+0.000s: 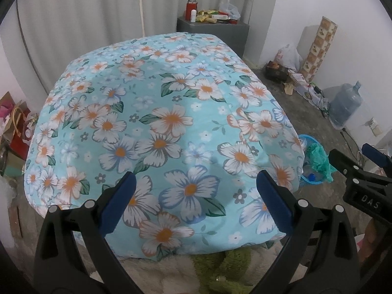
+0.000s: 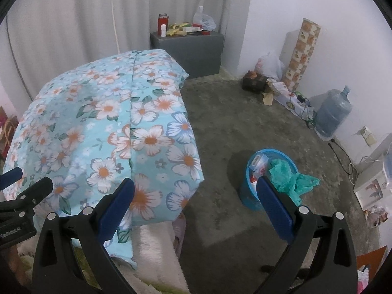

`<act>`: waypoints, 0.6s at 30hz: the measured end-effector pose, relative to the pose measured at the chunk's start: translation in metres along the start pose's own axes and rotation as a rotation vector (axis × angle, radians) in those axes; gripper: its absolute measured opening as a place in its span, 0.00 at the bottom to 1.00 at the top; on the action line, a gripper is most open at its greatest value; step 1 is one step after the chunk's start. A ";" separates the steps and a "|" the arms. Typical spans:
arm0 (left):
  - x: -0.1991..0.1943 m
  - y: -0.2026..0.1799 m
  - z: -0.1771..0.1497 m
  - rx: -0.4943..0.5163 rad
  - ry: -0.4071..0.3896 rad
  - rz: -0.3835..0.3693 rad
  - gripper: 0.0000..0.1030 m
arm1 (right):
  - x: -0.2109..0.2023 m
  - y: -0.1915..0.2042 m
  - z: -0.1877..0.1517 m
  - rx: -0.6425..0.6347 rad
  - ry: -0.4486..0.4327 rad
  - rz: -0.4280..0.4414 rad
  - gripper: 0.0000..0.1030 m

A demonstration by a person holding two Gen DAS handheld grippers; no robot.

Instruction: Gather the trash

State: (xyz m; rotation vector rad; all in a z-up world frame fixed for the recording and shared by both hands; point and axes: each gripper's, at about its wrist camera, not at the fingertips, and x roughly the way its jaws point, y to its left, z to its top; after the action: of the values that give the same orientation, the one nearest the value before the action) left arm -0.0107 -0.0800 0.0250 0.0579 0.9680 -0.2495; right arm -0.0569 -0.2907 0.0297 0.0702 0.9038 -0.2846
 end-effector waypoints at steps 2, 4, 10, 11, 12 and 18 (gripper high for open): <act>0.001 -0.001 0.000 -0.001 0.001 0.000 0.92 | 0.000 0.000 0.000 -0.006 -0.002 -0.003 0.94; 0.000 -0.001 0.000 -0.002 0.001 0.002 0.92 | 0.000 0.000 0.000 -0.006 -0.001 -0.005 0.94; 0.000 0.001 0.000 -0.014 -0.008 0.013 0.92 | -0.001 -0.007 0.000 -0.013 -0.004 -0.039 0.94; 0.000 0.002 0.000 -0.016 -0.008 0.015 0.92 | -0.001 -0.008 0.000 -0.012 -0.003 -0.042 0.94; 0.000 0.002 0.000 -0.018 -0.008 0.017 0.92 | -0.001 -0.009 0.000 -0.010 -0.002 -0.044 0.94; 0.000 0.006 0.002 -0.022 -0.010 0.018 0.92 | -0.001 -0.012 -0.001 -0.015 -0.004 -0.055 0.94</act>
State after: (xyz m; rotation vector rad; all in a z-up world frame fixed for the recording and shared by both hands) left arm -0.0075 -0.0748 0.0259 0.0450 0.9597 -0.2221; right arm -0.0615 -0.3014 0.0309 0.0310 0.9050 -0.3292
